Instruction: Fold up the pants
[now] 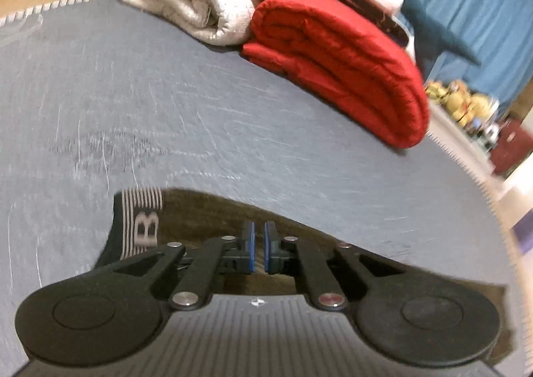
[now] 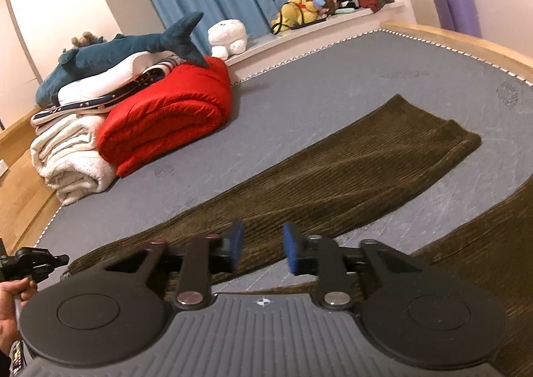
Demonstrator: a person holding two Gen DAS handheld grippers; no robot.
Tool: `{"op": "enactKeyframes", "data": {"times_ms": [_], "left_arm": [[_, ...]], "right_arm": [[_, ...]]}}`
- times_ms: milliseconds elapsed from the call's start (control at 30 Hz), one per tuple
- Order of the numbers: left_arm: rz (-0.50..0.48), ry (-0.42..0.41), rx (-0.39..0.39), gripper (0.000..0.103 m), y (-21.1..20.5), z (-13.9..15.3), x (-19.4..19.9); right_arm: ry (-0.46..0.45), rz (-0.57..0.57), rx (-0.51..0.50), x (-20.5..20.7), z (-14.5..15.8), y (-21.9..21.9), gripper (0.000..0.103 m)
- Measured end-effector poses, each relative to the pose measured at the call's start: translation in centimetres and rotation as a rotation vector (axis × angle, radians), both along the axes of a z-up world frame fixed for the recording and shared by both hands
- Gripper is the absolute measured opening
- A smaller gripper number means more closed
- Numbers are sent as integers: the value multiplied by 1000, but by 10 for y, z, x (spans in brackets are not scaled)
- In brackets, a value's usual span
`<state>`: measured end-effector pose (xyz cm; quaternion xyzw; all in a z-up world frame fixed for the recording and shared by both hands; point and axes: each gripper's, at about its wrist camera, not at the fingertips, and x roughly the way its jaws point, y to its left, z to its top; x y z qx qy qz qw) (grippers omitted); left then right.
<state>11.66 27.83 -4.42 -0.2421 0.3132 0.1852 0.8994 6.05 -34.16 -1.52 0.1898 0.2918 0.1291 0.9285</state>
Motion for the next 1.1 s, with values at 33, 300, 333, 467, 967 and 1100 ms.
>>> {"op": "enactKeyframes", "data": {"times_ms": [33, 300, 333, 467, 967, 1100], "left_arm": [[-1, 2, 20, 14, 2, -5, 8], [-59, 5, 94, 76, 26, -31, 55], [-88, 13, 96, 78, 28, -35, 59], [-204, 29, 112, 86, 31, -46, 69], [-369, 90, 311, 4, 8, -44, 55], [-403, 34, 337, 3, -10, 0, 26]], "right_arm": [[0, -2, 0, 0, 0, -1, 25], [41, 30, 11, 10, -3, 1, 28], [42, 36, 7, 10, -3, 3, 28], [41, 56, -14, 13, -2, 7, 31], [79, 37, -22, 20, -5, 10, 35], [83, 10, -30, 19, -5, 5, 35]]}}
